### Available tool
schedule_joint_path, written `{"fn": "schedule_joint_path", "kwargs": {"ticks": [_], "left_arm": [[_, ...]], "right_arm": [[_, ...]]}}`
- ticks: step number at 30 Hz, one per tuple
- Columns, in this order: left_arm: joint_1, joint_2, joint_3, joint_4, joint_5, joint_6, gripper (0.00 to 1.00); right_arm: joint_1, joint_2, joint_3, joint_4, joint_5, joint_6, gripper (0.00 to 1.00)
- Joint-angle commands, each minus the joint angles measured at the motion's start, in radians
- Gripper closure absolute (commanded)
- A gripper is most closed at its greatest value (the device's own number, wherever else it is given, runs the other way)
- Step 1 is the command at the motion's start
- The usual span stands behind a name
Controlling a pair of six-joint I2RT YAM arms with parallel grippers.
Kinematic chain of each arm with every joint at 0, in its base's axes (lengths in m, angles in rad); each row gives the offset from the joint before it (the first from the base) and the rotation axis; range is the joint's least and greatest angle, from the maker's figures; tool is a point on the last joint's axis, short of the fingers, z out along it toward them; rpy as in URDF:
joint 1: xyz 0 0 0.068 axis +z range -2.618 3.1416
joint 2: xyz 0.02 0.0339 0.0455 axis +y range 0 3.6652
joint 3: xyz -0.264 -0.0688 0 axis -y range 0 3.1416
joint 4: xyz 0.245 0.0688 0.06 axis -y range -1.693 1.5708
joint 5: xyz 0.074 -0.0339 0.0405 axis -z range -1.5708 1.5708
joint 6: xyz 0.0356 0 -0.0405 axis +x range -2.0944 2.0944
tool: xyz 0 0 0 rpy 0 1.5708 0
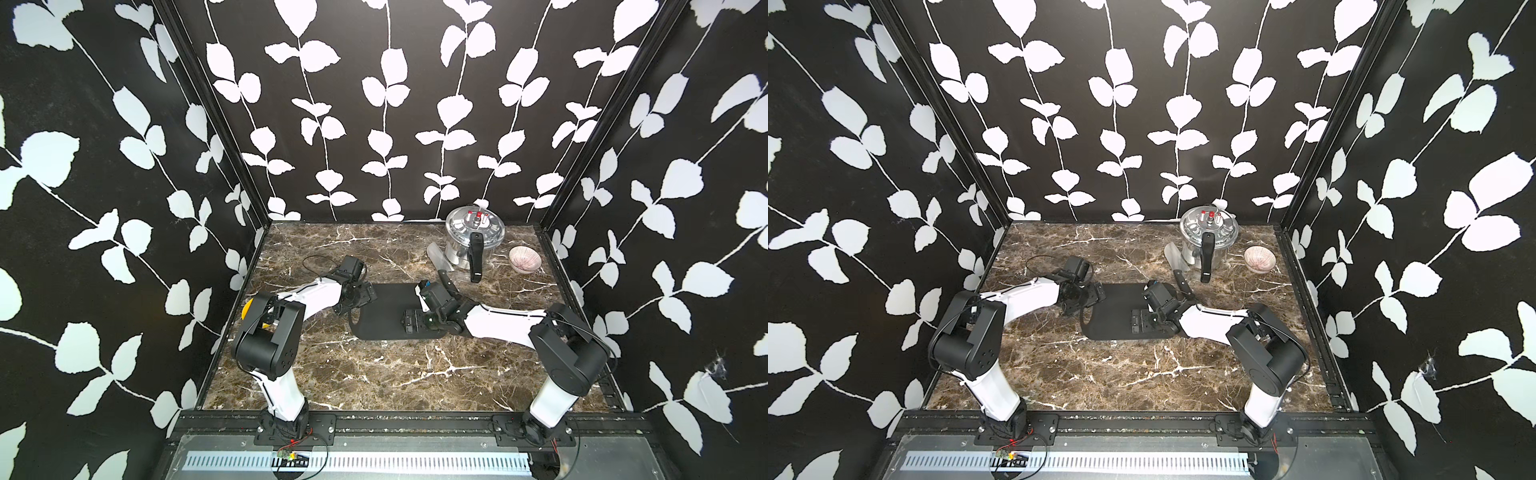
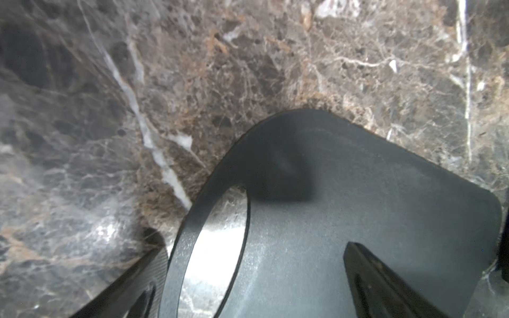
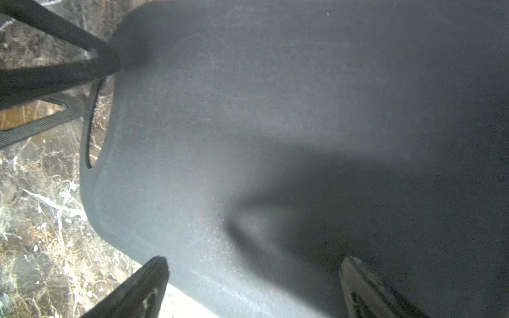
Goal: Align the knife with the edge of the cutting board
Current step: Adjust the work surface at the center of the board, then move the work surface to the center of the board.
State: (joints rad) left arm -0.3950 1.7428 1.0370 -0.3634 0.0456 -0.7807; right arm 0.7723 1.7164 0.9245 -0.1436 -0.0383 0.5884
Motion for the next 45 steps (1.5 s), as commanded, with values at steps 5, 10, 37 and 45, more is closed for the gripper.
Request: {"fn": "schedule_joint_path", "kwargs": {"ticks": [5,10,37,45], "left_arm": [[0.015,-0.047,0.011,-0.071,-0.033,0.076,0.01],[0.017,-0.1,0.007,-0.098,-0.059,0.1,0.02],[0.036,-0.21,0.014,-0.181,-0.12,0.168,0.02],[0.043,-0.225,0.015,-0.199,-0.128,0.179,0.01]], "right_arm": [[-0.043,-0.106,0.063,-0.125,0.131,-0.017,0.0],[-0.095,-0.133,0.085,-0.156,0.183,-0.1,0.0],[-0.089,0.129,0.146,-0.049,-0.01,0.014,0.02],[-0.044,0.193,0.231,-0.035,-0.026,0.068,0.02]]}}
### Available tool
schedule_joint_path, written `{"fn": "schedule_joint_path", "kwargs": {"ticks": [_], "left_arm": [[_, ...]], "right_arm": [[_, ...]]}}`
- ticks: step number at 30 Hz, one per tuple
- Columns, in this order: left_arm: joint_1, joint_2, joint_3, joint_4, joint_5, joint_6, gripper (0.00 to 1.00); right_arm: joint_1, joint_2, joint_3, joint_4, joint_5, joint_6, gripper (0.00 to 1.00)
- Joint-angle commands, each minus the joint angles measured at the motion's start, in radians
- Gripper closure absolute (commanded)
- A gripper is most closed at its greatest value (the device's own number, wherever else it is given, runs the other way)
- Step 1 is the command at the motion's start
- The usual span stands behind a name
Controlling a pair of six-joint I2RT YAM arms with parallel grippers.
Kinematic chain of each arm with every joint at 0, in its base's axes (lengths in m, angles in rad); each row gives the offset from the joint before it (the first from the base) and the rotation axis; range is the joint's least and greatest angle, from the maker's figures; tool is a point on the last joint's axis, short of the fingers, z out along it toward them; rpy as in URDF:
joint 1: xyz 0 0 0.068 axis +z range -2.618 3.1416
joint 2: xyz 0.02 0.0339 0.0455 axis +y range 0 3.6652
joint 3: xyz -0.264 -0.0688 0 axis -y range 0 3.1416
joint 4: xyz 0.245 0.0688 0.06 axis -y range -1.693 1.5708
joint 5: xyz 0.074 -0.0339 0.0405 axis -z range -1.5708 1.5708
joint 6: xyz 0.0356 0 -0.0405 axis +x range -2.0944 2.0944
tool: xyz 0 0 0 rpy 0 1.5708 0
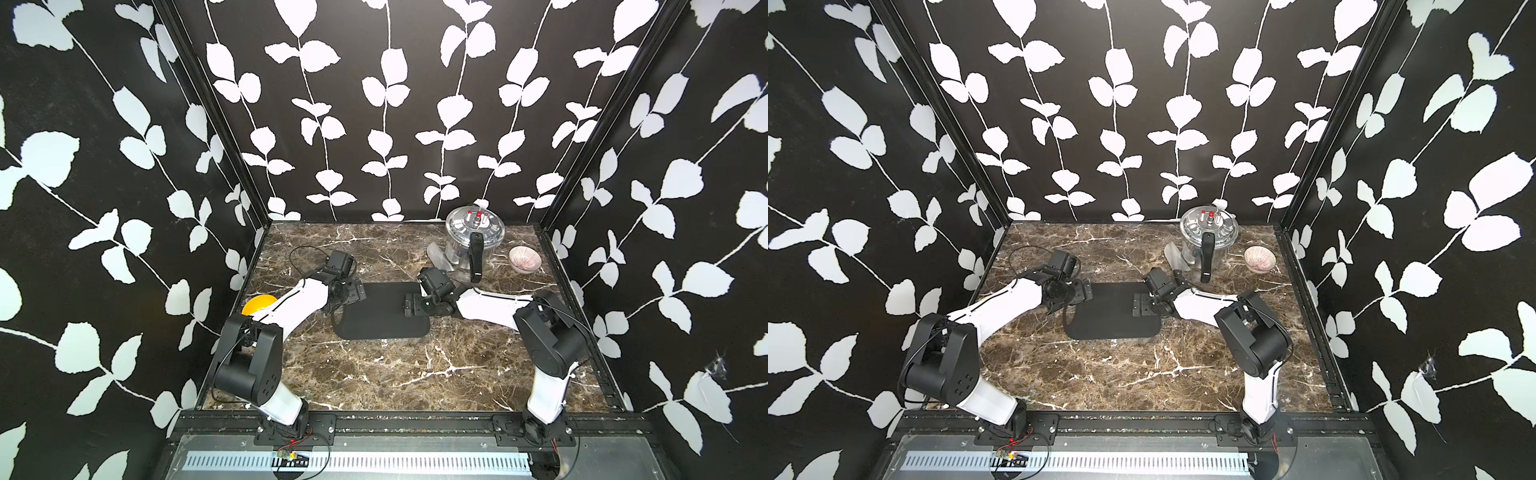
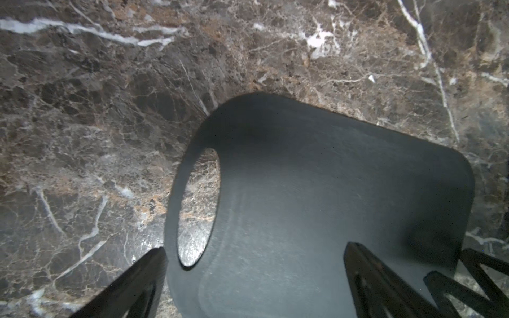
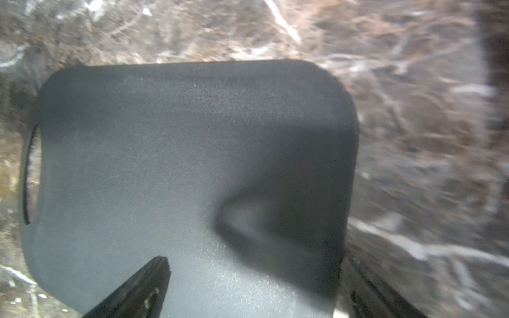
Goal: Align the knife with the edge of the cutting board
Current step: Move the work surface to the center of the board, then pick up the knife at the center of the board.
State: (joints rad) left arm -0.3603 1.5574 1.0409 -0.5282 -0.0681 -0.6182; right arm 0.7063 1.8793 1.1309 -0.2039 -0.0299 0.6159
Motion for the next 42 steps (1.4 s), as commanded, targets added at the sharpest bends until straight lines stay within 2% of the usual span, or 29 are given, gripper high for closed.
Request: {"fn": "schedule_joint_path", "kwargs": {"ticks": [1,8,11,15,19,25,33,42], "left_arm": [[0.01,-0.043,0.013,-0.034,-0.015,0.018,0.01],[0.011,-0.055,0.015,-0.038,-0.015,0.021,0.01],[0.011,-0.06,0.015,-0.036,-0.021,0.021,0.02],[0.011,-0.072,0.011,-0.017,-0.017,0.03,0.02],[0.01,-0.086,0.014,0.002,-0.011,0.042,0.01],[0.009,-0.099,0.008,0.046,0.039,0.055,0.02],[0.01,-0.097,0.008,0.049,0.044,0.049,0.02],[0.009,-0.108,0.008,0.046,0.045,0.049,0.02]], "right_arm": [[0.025,0.032,0.033,0.02,-0.026,0.041,0.02],[0.023,-0.011,0.078,-0.053,0.038,0.0,0.02],[0.015,-0.044,0.103,-0.11,0.108,-0.038,0.02],[-0.021,-0.058,0.16,-0.201,0.271,-0.126,0.01],[-0.087,-0.012,0.262,-0.289,0.322,-0.21,0.0],[-0.197,0.069,0.333,-0.274,0.235,-0.286,0.03],[-0.237,0.178,0.438,-0.328,0.192,-0.307,0.09],[-0.244,0.204,0.397,-0.304,0.112,-0.294,0.28]]}}
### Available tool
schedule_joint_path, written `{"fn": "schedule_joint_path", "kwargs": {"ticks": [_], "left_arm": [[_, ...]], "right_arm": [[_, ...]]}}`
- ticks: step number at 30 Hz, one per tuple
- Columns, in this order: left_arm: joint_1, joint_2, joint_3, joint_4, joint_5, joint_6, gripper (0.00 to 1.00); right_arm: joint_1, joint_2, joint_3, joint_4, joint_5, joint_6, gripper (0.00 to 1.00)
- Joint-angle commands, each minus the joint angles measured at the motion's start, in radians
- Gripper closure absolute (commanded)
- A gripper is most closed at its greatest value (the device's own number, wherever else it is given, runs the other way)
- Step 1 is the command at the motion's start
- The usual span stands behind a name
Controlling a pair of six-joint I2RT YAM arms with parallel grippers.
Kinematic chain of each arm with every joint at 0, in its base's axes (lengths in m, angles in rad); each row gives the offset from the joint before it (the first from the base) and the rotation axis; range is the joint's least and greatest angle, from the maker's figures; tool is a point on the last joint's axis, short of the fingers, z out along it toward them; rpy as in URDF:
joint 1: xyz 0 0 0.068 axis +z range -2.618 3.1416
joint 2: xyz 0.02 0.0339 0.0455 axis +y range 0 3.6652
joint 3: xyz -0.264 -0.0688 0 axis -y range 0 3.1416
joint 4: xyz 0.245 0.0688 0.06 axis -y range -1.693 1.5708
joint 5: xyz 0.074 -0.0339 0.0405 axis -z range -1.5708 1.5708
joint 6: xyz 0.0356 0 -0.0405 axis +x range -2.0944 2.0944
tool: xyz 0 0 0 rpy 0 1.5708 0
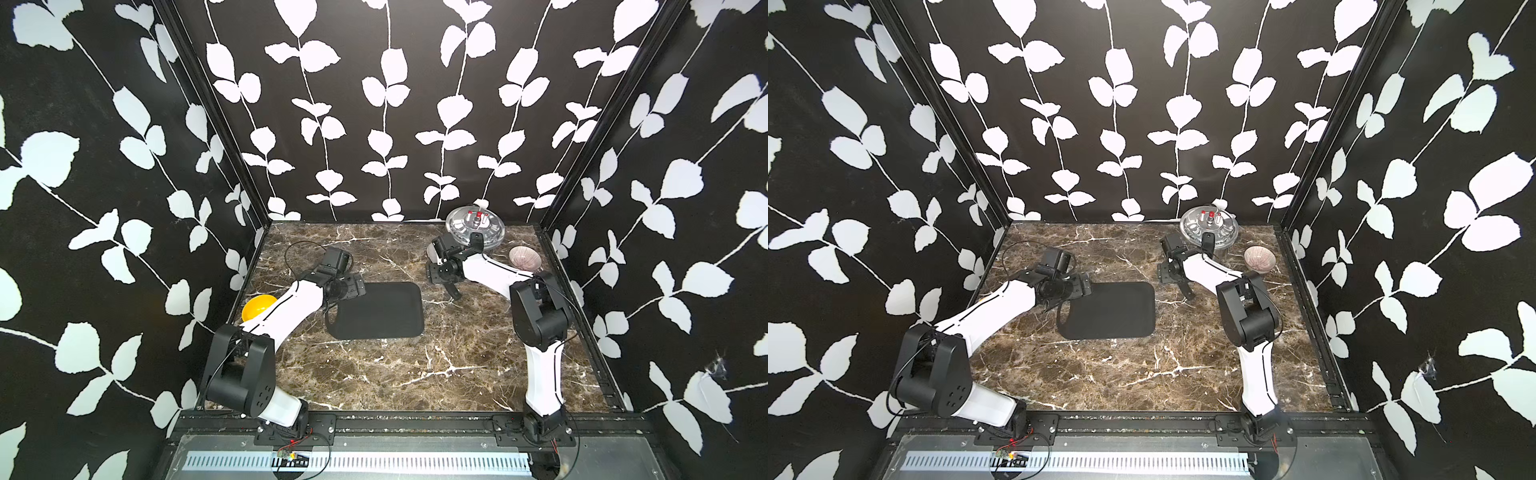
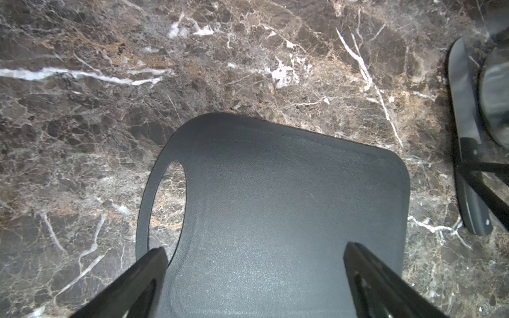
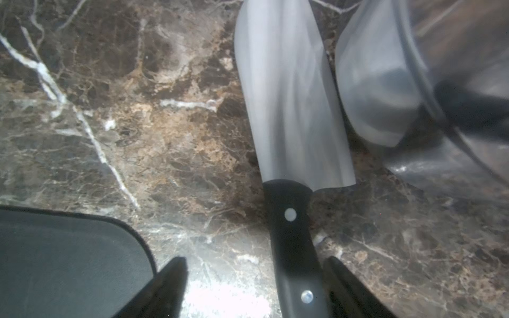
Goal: Align the knife with the edge of the cutting board
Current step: Pick up the knife at the center of the board.
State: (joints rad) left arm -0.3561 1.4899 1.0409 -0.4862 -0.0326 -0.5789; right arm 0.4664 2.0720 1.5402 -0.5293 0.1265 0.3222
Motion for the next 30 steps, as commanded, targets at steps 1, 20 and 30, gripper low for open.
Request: {"fn": "schedule_joint_path", "kwargs": {"ticks": [1,20,30], "left_arm": [[0.005,-0.044,0.007,0.007,0.008,0.01,0.02],[0.005,-0.053,-0.007,0.008,-0.016,0.017,0.01],[0.005,-0.057,0.002,-0.013,-0.025,0.028,0.01]], "right_arm": [[-0.003,0.009,-0.022,0.029,-0.053,-0.001,0.31],[-0.009,0.007,-0.006,0.016,0.026,-0.063,0.32],[-0.037,0.054,0.007,0.036,-0.102,-0.071,0.4]]}}
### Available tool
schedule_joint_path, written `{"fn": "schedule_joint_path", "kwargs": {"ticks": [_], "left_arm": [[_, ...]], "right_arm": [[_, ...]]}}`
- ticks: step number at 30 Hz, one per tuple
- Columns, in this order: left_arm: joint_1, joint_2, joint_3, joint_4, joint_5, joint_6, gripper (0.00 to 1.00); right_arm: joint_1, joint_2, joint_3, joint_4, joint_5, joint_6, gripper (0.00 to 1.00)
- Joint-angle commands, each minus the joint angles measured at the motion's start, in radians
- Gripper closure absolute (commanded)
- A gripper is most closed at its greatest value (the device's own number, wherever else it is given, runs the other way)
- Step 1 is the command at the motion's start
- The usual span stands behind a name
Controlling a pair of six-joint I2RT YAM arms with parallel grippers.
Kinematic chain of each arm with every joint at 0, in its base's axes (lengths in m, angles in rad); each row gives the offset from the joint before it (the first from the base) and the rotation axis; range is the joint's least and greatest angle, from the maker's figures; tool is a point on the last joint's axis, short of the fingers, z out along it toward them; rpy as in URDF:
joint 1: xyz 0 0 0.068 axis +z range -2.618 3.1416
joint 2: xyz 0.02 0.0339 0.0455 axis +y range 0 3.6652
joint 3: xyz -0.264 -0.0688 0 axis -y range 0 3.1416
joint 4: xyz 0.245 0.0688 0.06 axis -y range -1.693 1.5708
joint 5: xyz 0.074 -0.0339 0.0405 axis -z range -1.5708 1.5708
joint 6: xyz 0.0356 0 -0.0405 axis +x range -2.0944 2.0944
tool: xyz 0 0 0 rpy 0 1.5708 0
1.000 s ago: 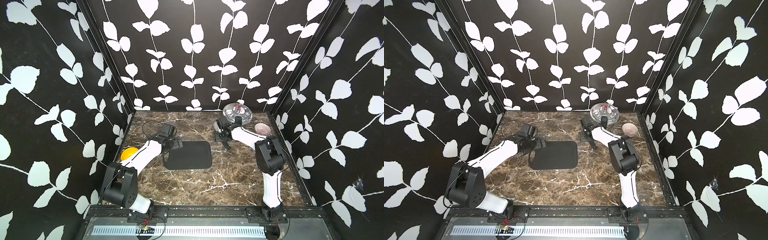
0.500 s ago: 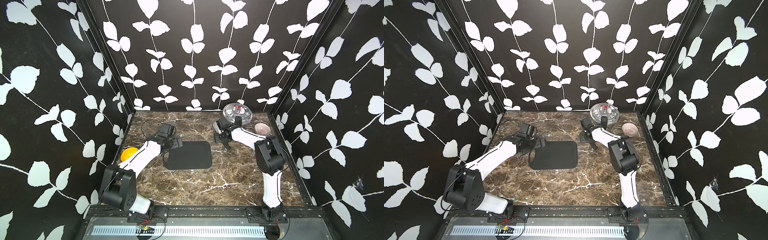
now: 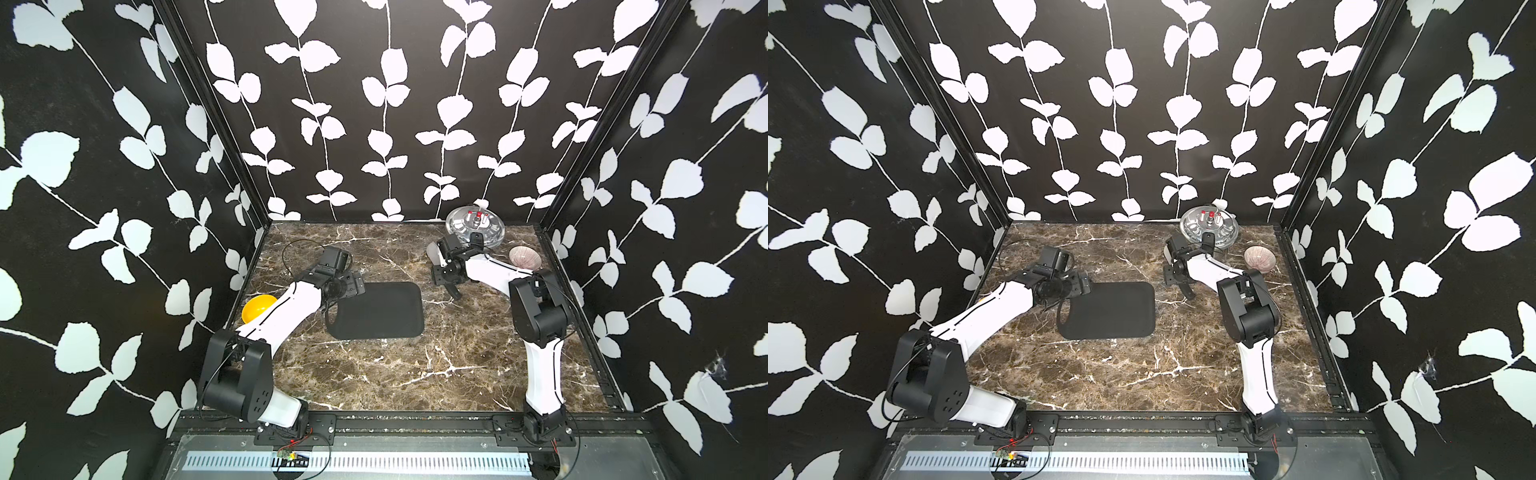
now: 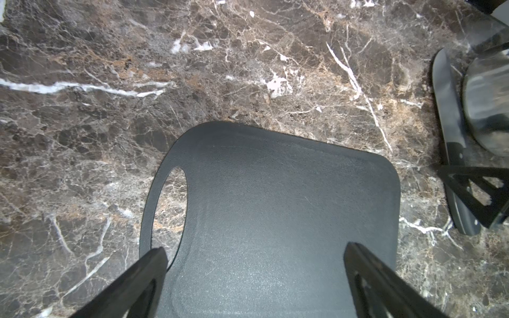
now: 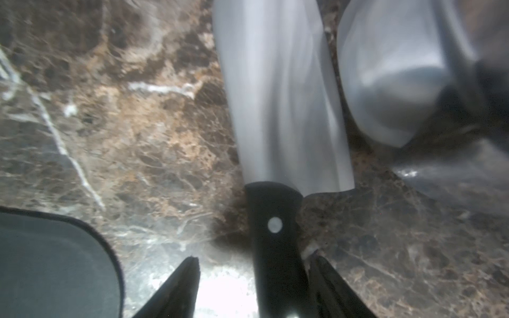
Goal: Align the knife with the edge of the cutting board
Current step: Pick up the knife at the center of the board.
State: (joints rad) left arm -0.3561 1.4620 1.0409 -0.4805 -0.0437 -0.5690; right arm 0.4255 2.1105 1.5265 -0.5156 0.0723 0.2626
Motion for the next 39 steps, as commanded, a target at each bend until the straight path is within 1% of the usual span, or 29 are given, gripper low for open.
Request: {"fn": "schedule_joint_path", "kwargs": {"ticks": [1,2,4,12,16,22,28,31,36,39], "left_arm": [[0.005,-0.029,0.0,-0.02,-0.016,0.018,0.01],[0.005,-0.031,-0.001,-0.02,-0.017,0.018,0.01],[0.005,-0.03,-0.002,-0.02,-0.018,0.017,0.02],[0.005,-0.027,-0.004,-0.018,-0.012,0.012,0.01],[0.005,-0.031,-0.006,-0.02,-0.01,0.011,0.02],[0.005,-0.047,-0.012,-0.023,-0.017,0.006,0.02],[0.005,-0.077,-0.02,-0.018,-0.057,-0.001,0.02],[0.006,-0.09,-0.027,-0.016,-0.075,-0.001,0.01],[0.006,-0.1,-0.03,-0.018,-0.081,0.003,0.02],[0.005,-0.104,-0.034,-0.014,-0.081,0.0,0.02]], "right_arm": [[0.004,0.016,0.021,0.024,-0.057,-0.012,0.42],[0.007,0.016,0.021,0.025,-0.069,-0.014,0.45],[0.016,0.016,0.025,0.019,-0.064,-0.01,0.46],[0.075,0.019,0.042,0.013,0.04,-0.012,0.46],[0.073,0.057,0.075,0.001,0.085,0.003,0.46],[0.056,0.093,0.11,0.009,0.091,0.025,0.47],[0.056,0.113,0.132,0.004,0.094,0.074,0.49],[0.057,0.123,0.132,0.005,0.101,0.094,0.58],[0.059,0.12,0.123,0.008,0.102,0.094,0.77],[0.069,0.105,0.109,0.016,0.11,0.087,0.87]]}}
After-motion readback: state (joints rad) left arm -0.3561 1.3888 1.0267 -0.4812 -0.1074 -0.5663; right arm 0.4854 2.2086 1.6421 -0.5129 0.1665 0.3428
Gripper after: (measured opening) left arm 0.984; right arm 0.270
